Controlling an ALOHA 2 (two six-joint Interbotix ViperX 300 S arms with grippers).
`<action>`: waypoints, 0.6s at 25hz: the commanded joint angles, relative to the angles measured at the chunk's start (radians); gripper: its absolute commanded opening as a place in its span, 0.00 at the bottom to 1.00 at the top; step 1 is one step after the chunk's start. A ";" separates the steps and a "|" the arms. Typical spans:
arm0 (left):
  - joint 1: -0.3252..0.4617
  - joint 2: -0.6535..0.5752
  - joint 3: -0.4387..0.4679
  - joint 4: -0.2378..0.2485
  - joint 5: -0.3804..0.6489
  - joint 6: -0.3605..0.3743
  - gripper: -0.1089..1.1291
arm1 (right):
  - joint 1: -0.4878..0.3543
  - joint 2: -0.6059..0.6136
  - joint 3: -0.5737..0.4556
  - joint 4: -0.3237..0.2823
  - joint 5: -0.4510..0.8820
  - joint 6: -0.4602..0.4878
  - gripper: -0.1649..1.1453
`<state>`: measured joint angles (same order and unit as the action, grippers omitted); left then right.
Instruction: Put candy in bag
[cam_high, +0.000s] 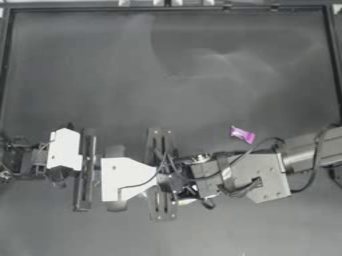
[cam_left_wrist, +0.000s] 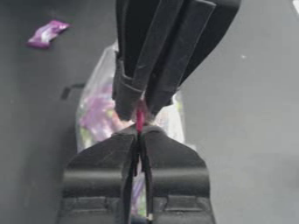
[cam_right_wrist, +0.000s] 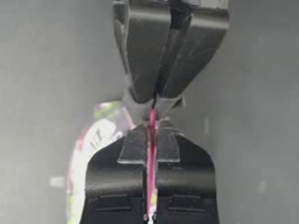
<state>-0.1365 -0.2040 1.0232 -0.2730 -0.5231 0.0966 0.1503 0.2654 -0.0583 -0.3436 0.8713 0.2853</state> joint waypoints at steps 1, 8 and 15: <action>0.002 -0.025 -0.020 0.003 -0.003 0.002 0.33 | 0.002 -0.046 -0.009 -0.002 -0.005 -0.002 0.16; -0.008 -0.038 -0.020 0.012 -0.003 0.017 0.14 | 0.003 -0.046 -0.002 0.003 -0.005 -0.002 0.16; -0.011 -0.052 -0.017 0.012 -0.003 0.021 0.14 | 0.003 -0.048 0.009 0.005 -0.002 0.000 0.16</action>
<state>-0.1457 -0.2102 1.0247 -0.2638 -0.5216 0.1166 0.1503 0.2654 -0.0430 -0.3405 0.8667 0.2838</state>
